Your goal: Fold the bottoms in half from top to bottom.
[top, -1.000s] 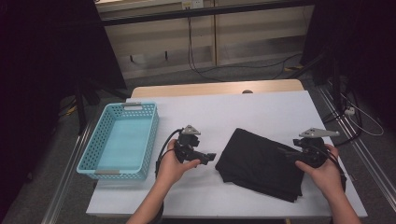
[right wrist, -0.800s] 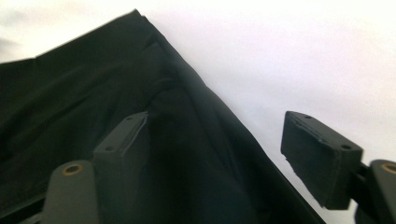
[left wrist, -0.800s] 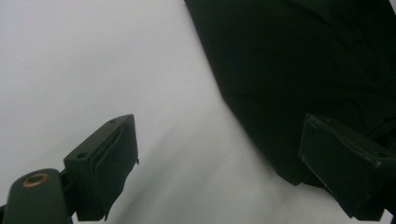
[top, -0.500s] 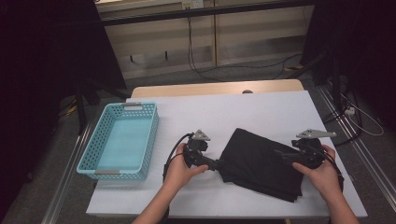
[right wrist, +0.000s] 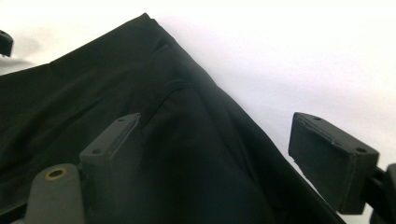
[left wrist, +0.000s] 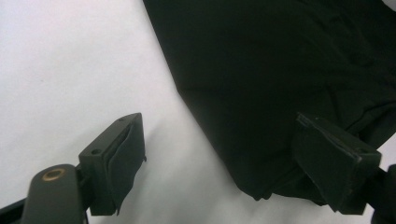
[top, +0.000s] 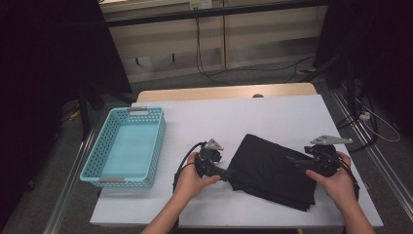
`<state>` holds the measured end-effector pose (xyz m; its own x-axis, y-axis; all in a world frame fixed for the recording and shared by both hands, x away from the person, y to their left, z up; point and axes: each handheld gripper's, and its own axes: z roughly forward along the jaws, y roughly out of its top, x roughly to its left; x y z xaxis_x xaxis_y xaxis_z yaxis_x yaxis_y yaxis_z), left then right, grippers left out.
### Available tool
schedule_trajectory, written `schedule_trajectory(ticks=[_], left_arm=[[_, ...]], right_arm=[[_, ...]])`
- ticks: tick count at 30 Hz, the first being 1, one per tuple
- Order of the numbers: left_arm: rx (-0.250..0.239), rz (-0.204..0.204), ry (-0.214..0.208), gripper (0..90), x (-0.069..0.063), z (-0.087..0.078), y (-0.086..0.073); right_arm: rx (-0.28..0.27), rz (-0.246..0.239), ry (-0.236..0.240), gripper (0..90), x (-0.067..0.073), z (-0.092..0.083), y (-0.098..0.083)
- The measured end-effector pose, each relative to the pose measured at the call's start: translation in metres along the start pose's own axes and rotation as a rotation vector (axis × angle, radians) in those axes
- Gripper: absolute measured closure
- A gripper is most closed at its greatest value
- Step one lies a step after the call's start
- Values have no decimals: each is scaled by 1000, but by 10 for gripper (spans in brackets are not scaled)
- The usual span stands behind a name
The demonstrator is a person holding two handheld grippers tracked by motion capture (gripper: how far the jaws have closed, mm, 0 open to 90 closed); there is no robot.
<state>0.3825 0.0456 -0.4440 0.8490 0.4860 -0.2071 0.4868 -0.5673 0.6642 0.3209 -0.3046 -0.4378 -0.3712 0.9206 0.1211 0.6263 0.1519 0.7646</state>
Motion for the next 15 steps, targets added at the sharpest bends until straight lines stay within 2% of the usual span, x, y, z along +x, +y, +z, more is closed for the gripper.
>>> schedule_trajectory(ticks=[11, 15], left_arm=[[22, 3, 5, 282, -2, 2, -6], [31, 14, 8, 362, -7, 1, -7]], right_arm=[[-2, -11, 9, 177, 3, -1, 0], [-4, -12, 9, 177, 3, -2, 0]])
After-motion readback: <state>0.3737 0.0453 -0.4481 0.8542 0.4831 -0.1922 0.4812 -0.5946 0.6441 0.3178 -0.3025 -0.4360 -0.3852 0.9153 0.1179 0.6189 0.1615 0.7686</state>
